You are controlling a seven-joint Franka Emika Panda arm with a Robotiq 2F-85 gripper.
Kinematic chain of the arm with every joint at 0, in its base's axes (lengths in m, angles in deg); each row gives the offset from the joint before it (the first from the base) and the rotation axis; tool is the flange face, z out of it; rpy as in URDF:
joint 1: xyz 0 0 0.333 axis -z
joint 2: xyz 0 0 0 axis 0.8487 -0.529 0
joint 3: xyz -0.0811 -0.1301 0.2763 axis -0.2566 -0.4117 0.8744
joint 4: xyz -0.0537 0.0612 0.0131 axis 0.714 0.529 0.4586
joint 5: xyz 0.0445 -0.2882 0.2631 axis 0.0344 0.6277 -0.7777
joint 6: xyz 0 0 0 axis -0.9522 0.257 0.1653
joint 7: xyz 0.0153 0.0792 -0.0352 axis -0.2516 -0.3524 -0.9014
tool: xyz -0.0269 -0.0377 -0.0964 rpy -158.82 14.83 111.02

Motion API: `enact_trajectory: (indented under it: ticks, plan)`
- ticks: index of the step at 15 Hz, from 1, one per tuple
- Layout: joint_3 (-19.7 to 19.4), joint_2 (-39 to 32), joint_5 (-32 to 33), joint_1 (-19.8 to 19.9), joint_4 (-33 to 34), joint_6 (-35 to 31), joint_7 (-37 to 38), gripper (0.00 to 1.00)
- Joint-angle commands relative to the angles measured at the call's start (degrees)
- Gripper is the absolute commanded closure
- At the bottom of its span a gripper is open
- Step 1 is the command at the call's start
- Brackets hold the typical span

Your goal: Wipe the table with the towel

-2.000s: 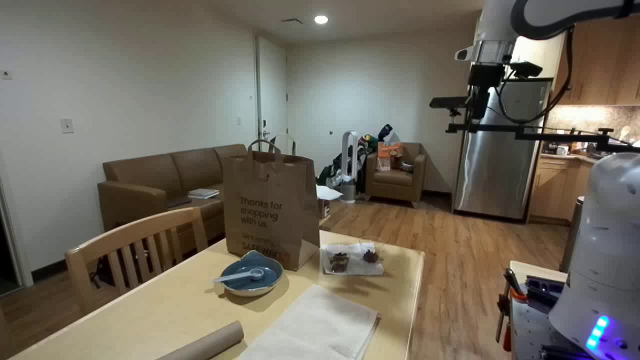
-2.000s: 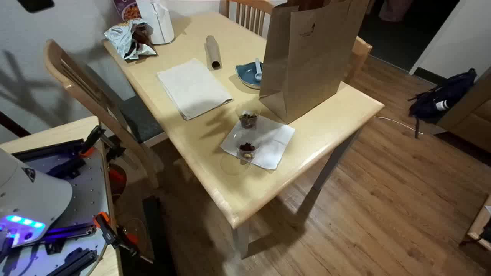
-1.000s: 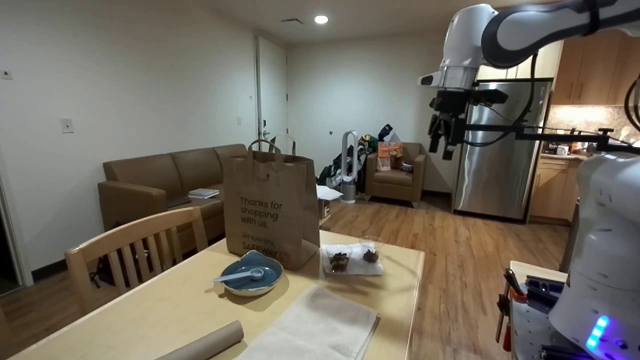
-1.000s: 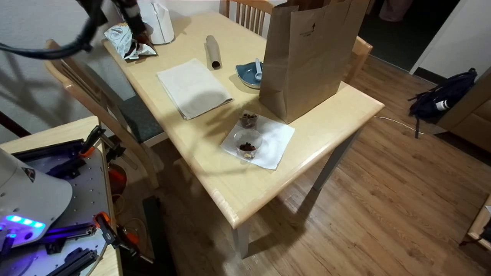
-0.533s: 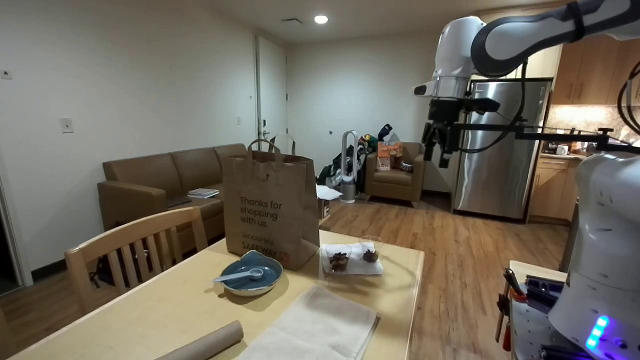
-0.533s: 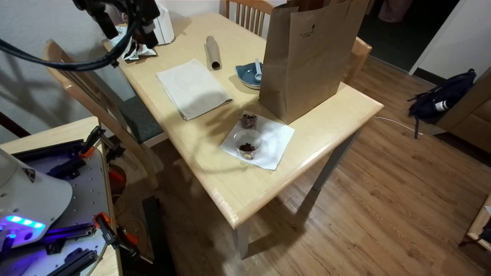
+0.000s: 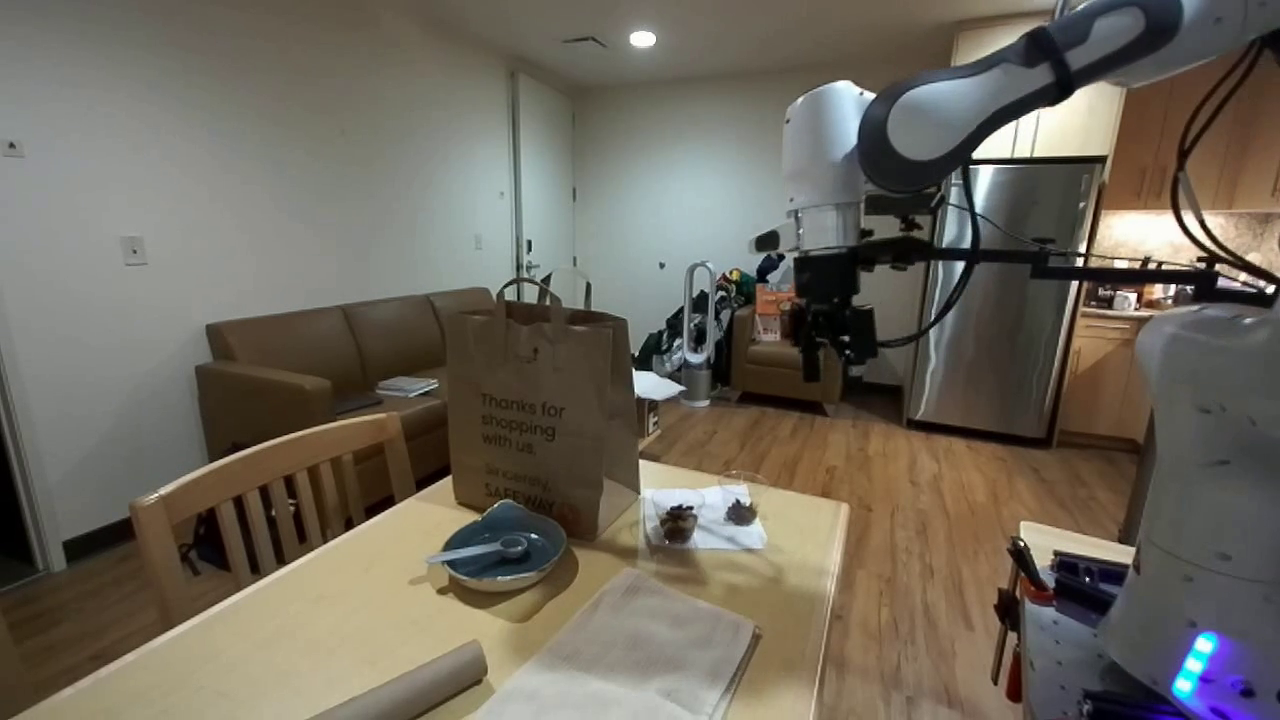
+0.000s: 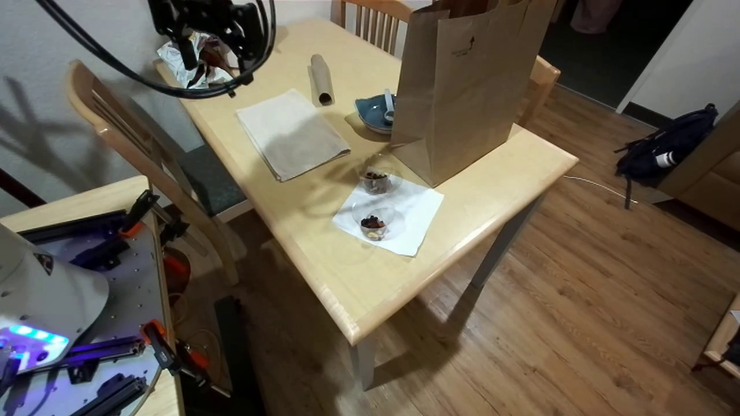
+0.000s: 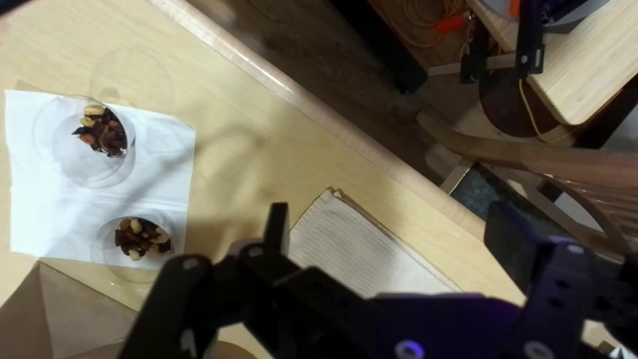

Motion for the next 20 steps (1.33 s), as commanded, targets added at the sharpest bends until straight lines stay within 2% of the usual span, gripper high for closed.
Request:
enact_trajectory:
  ticks: [1, 2, 4, 6, 7, 9, 12, 15, 16, 17, 20]
  plan:
    - [-1.13, -14.85, -2.42, -2.22, 10.44, 2.05, -0.88, 0.00]
    - [4.57, -7.26, -1.44, 3.73, 4.17, -0.16, -0.23, 0.00]
    - [4.93, -13.06, -1.82, 3.74, 7.83, 0.00, -0.02, 0.00]
    - [5.11, -15.45, -1.79, 3.84, 9.48, 0.21, 0.15, 0.00]
    - [6.57, -15.01, 3.84, 4.88, 8.29, -4.10, 8.09, 0.00]
    - [9.56, -14.84, 6.93, 7.09, 4.62, -10.91, 13.77, 0.00]
    - [13.14, -21.02, 17.04, 9.52, 1.19, -21.60, 26.74, 0.00]
    - [14.02, -27.61, 29.03, 10.60, 0.35, -26.72, 40.79, 0.00]
    - [14.40, -29.95, 24.86, 10.23, 0.41, -27.47, 35.62, 0.00]
    - [14.17, -25.81, 25.01, 10.39, -0.30, -25.13, 35.59, 0.00]
    - [14.26, -30.37, 25.07, 9.85, 0.18, -26.85, 35.64, 0.00]
